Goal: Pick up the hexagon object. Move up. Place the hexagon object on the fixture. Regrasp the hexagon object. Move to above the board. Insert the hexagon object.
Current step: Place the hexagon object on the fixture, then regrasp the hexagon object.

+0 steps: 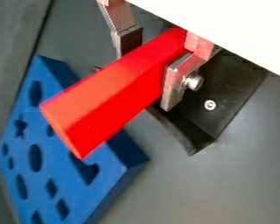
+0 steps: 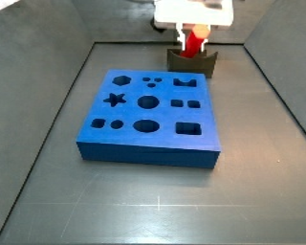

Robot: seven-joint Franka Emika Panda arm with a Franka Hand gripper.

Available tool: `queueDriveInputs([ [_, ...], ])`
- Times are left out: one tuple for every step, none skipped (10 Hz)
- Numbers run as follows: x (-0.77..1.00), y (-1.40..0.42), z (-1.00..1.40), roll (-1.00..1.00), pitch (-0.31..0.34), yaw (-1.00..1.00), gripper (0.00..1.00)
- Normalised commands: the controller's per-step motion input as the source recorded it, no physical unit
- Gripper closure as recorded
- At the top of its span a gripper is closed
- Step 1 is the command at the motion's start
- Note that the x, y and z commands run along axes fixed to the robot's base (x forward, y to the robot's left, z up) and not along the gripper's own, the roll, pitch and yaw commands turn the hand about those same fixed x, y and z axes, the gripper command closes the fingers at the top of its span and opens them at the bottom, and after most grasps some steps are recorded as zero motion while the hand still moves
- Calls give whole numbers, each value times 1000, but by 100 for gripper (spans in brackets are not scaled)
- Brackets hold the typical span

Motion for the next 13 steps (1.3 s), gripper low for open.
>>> queueDriveInputs([
  [107, 71, -382, -149, -48, -129, 100],
  [88, 68, -301, -140, -53, -113, 100],
  [64, 94, -257, -123, -68, -85, 100],
  [64, 92, -256, -123, -67, -59, 100],
  [63, 91, -257, -123, -67, -41, 100],
  [0, 0, 0, 0, 0, 0, 0],
  [0, 0, 1000, -28, 1, 61, 0],
  [-9, 5, 1000, -22, 5, 63, 0],
  [-27, 8, 1000, -4, 15, 61, 0],
  [-34, 1, 1000, 11, 26, 49, 0],
  [-38, 3, 1000, 21, 41, 45, 0],
  [-39, 10, 864, 22, 64, 29, 0],
  [-31, 11, 678, 25, 81, 17, 0],
])
